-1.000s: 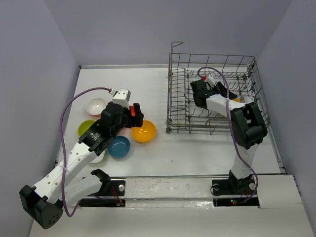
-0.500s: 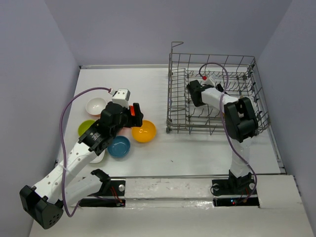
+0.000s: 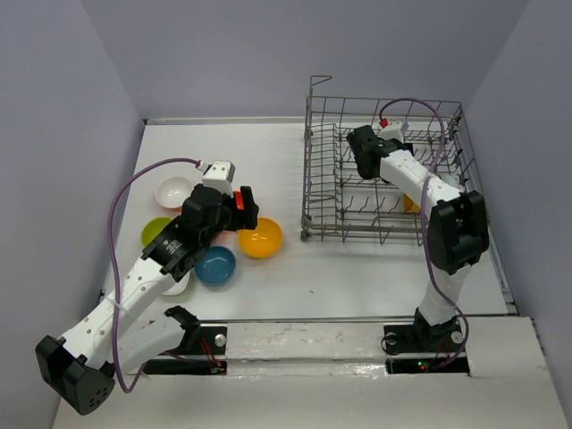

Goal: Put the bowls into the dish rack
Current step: Insert the bowl into the dish rack, then pick up the bowl from the corner of the board.

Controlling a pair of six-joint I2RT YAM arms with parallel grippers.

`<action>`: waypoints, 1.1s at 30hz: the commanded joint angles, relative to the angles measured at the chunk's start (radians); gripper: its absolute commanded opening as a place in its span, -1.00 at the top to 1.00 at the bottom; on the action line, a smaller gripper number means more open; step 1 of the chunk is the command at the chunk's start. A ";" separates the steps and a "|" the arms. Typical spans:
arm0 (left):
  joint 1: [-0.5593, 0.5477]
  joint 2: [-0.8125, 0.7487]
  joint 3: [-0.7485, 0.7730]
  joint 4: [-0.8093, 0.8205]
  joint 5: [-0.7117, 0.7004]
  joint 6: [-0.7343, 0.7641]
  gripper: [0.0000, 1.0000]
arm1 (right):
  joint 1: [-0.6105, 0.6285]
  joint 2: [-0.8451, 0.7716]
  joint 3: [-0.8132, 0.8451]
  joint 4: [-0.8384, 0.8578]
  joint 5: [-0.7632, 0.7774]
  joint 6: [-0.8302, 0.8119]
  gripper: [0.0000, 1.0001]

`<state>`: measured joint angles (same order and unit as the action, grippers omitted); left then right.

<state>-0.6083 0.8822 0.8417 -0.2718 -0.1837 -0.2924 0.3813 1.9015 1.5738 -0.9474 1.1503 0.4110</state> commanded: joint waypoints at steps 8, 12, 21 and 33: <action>0.016 0.012 -0.007 0.017 -0.054 0.015 -0.79 | 0.007 -0.253 0.164 0.019 -0.347 -0.009 -0.02; 0.062 0.058 -0.001 0.003 -0.083 -0.002 -0.77 | 0.007 -0.412 0.177 0.071 -0.619 0.009 -0.03; 0.275 0.153 0.031 -0.024 -0.125 -0.063 -0.75 | 0.007 -0.677 0.063 0.186 -0.940 0.060 -0.09; 0.335 0.204 0.105 -0.141 -0.224 -0.224 -0.72 | 0.007 -0.897 -0.178 0.312 -1.193 0.075 -0.16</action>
<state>-0.2920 1.1309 0.9054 -0.3618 -0.3256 -0.4458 0.3809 1.0454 1.4384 -0.7254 0.0887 0.4717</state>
